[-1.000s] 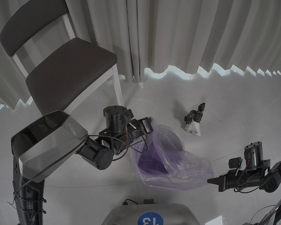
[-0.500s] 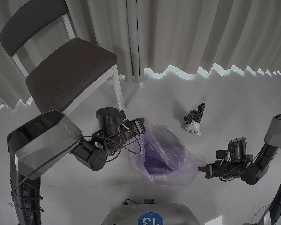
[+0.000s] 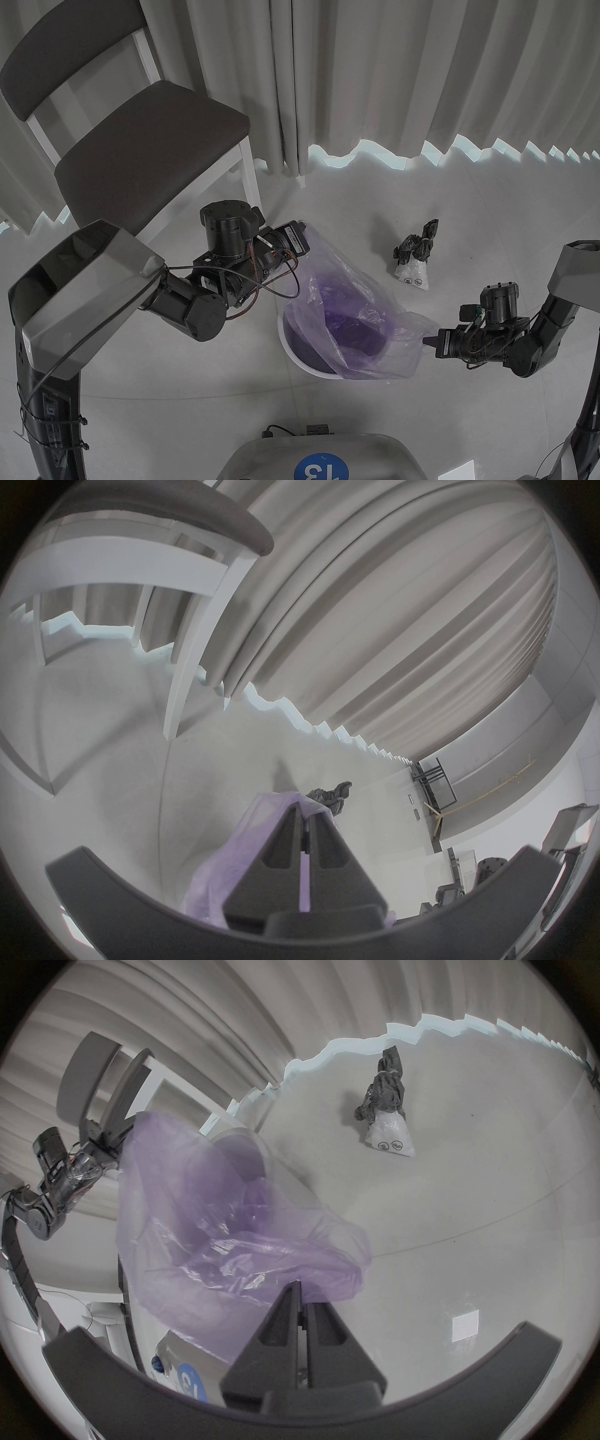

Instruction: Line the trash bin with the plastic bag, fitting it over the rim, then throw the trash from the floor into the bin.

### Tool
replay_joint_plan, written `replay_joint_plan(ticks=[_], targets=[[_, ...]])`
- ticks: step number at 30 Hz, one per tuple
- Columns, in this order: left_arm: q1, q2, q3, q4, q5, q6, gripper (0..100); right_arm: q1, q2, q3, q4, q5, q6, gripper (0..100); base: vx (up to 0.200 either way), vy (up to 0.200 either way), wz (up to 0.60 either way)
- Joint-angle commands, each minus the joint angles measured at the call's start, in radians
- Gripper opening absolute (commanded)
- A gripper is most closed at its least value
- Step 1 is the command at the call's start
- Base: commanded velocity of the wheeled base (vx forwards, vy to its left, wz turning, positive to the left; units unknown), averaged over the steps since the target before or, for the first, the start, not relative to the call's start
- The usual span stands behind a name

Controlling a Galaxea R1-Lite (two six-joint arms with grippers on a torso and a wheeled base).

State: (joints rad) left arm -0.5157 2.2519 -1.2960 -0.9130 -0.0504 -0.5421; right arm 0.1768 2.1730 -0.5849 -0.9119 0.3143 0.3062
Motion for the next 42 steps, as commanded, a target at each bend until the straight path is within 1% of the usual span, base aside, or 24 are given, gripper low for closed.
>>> replay_joint_plan(ticks=[1, 7, 8, 11, 12, 15, 19, 21, 25, 28, 30, 36, 42], targets=[[-0.004, -0.006, 0.014, 0.000, 0.011, -0.001, 0, -0.008, 0.008, 0.004, 0.002, 0.000, 0.001, 0, 0.000, 0.000, 0.00], [-0.013, -0.023, 0.073, -0.007, 0.030, 0.010, 0, -0.007, 0.010, 0.014, 0.004, 0.000, -0.001, 0, 0.000, 0.000, 0.00], [-0.015, -0.040, 0.116, -0.017, 0.037, 0.021, 0, 0.000, 0.007, 0.025, 0.004, 0.000, -0.002, 0, 0.000, 0.000, 0.00], [-0.015, -0.049, 0.161, -0.023, 0.037, 0.021, 0, 0.006, 0.001, 0.037, 0.004, 0.000, -0.004, 0, 0.000, 0.000, 0.00], [-0.013, -0.040, 0.196, -0.053, 0.035, 0.021, 0, 0.020, -0.004, 0.054, 0.002, 0.000, -0.006, 0, 0.000, 0.000, 0.00], [-0.009, -0.014, 0.228, -0.090, 0.032, 0.022, 0, 0.024, -0.004, 0.074, -0.001, 0.000, -0.018, 0, 0.000, 0.000, 0.00], [0.008, -0.005, 0.253, -0.090, 0.029, 0.024, 0, 0.053, -0.001, 0.092, -0.004, 0.000, -0.025, 0, 0.000, 0.000, 0.00], [0.023, 0.006, 0.247, -0.093, 0.026, 0.025, 0, 0.072, 0.001, 0.091, -0.004, 0.000, -0.025, 0, 0.000, 0.000, 0.00], [0.040, 0.035, 0.216, -0.092, 0.020, 0.045, 0, 0.082, 0.005, 0.086, -0.005, -0.006, -0.024, 0, 0.000, 0.000, 0.00], [0.063, 0.081, 0.164, -0.087, 0.011, 0.103, 0, 0.096, 0.001, 0.091, -0.005, -0.007, -0.022, 0, 0.000, 0.000, 0.00], [0.068, 0.101, 0.133, -0.083, 0.011, 0.111, 0, 0.096, -0.004, 0.091, -0.007, -0.009, -0.022, 0, 0.000, 0.000, 0.00], [0.069, 0.110, 0.066, -0.060, 0.011, 0.111, 0, 0.066, -0.087, 0.092, 0.001, -0.009, -0.022, 0, 0.000, 0.000, 0.00], [0.040, 0.081, 0.020, -0.030, 0.012, 0.111, 0, 0.021, -0.116, 0.079, 0.005, -0.009, -0.025, 0, 0.000, 0.000, 0.00]])
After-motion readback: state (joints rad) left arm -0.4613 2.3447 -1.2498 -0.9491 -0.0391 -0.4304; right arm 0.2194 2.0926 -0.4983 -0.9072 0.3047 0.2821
